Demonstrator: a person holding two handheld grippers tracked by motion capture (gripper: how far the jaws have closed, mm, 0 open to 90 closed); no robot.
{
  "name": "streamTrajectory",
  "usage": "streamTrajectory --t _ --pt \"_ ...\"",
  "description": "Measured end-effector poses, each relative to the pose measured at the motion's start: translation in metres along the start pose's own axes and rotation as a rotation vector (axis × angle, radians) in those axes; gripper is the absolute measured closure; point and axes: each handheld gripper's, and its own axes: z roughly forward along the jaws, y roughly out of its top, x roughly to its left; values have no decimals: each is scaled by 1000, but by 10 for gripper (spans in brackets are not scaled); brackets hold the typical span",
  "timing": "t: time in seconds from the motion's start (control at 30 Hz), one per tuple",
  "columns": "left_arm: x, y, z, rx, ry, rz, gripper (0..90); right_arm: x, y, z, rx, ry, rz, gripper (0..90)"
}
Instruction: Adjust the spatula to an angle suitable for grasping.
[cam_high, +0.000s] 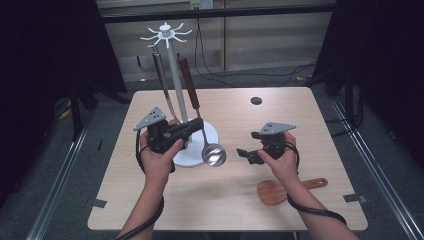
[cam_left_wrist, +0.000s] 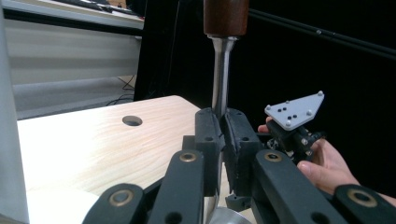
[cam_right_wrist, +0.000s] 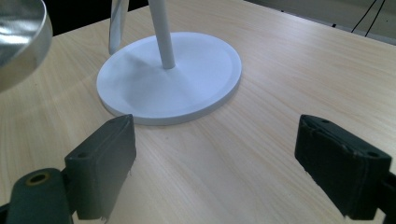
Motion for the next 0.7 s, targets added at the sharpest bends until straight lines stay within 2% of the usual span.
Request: streamTrajectory --t 0.3,0.7 --pt "3 14 -6 -28 3 5 851 1 0 0 0 7 4 119" --pt "8 25 -10 -42 13 5 851 2 0 2 0 17 4 119"
